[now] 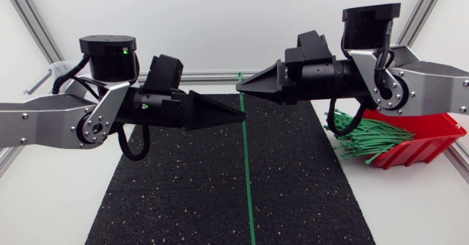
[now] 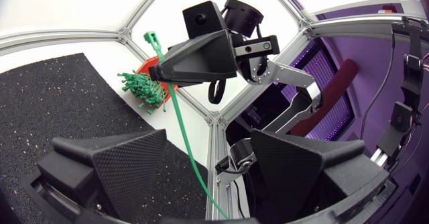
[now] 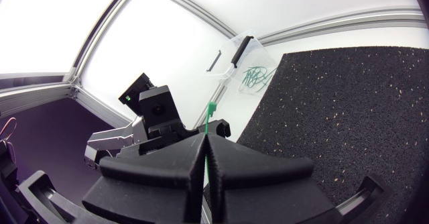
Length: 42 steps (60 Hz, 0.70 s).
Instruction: Take a green cable tie from the red box, thread the tail through the head to close it, then place it in the transparent bin on the left.
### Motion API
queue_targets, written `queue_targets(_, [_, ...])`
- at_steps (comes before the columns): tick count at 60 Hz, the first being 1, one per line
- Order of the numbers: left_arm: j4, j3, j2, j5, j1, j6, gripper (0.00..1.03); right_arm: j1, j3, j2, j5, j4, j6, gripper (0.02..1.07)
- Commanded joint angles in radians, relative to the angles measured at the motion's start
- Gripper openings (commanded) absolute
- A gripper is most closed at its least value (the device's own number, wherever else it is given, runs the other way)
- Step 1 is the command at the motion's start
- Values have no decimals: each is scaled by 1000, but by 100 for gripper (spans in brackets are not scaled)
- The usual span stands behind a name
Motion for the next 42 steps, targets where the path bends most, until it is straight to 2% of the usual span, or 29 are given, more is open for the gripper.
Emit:
queue_targets(1, [30,38,16,13,-4,-36,72,0,-31,-17,-10,15,30,7])
queue_targets(5, [40,38,18,13,-4,-42,68,3,-37,-28,-9,16,29,7])
queue_targets(13, [50,39,21,13,-9,-48,68,6,-46,-42,-5,21,27,7])
queue_targets(19, [54,42,25,13,-9,-50,59,6,-52,-56,-2,27,30,8])
queue_targets(26, [60,42,30,13,-9,-50,58,12,-55,-59,-2,27,29,7])
queue_targets(37, [60,44,33,13,-14,-51,26,26,-60,-65,4,28,21,8])
queue_targets(42, [60,44,39,12,-17,-51,23,29,-62,-65,5,30,20,7])
